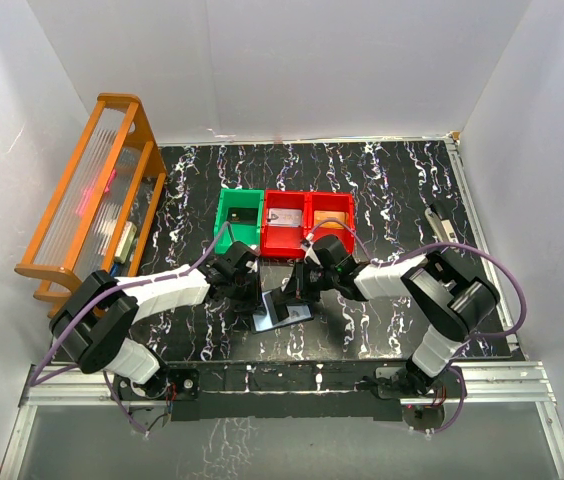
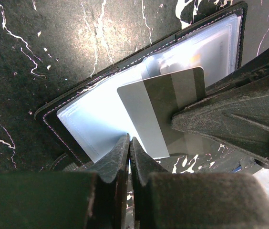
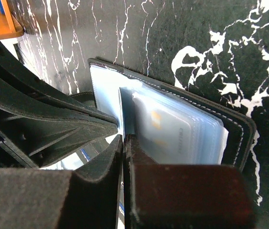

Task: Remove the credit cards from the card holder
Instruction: Remove the credit card from the card holder.

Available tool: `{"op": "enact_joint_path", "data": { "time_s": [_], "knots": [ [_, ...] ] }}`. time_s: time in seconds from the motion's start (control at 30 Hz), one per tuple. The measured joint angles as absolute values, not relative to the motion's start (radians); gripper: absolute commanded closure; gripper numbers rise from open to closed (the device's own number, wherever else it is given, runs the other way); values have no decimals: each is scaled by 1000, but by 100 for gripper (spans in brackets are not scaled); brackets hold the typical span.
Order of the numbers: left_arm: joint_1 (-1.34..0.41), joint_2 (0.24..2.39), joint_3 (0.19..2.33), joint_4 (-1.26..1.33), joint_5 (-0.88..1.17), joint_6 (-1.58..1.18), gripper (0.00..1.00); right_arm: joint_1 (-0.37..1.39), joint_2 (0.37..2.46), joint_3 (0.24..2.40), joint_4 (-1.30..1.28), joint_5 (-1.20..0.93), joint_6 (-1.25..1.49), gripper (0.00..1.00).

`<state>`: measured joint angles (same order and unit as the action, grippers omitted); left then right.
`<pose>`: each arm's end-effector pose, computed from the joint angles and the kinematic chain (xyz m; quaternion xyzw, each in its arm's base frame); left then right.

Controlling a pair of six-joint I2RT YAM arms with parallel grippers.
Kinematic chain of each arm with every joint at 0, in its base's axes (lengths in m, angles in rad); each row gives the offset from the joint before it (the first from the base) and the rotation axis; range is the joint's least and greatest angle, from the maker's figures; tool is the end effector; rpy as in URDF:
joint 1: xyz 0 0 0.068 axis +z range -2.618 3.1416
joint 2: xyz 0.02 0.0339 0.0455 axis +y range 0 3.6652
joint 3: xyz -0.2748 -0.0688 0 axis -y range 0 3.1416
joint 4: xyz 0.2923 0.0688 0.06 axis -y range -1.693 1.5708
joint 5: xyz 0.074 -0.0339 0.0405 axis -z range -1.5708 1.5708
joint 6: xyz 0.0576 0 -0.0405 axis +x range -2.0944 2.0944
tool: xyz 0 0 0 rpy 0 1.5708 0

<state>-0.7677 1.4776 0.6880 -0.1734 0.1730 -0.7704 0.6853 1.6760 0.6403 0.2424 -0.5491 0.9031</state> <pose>0.2216 -0.2276 0.1145 0.0246 0.9506 -0.2666 0.1569 0.2410 0.2359 0.0782 -0.0053 0.8966 0.4361 0.0767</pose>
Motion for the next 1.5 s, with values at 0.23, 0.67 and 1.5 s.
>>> {"op": "enact_joint_path", "data": {
  "time_s": [0.23, 0.67, 1.5],
  "knots": [
    [-768, 1478, 690, -177, 171, -770, 99, 685, 1652, 637, 229, -533, 893, 100],
    [-768, 1478, 692, -183, 168, -770, 99, 685, 1622, 604, 218, -522, 897, 80],
    [-768, 1478, 693, -184, 168, -769, 100, 685, 1608, 604, 191, -525, 893, 88]
  ]
}}
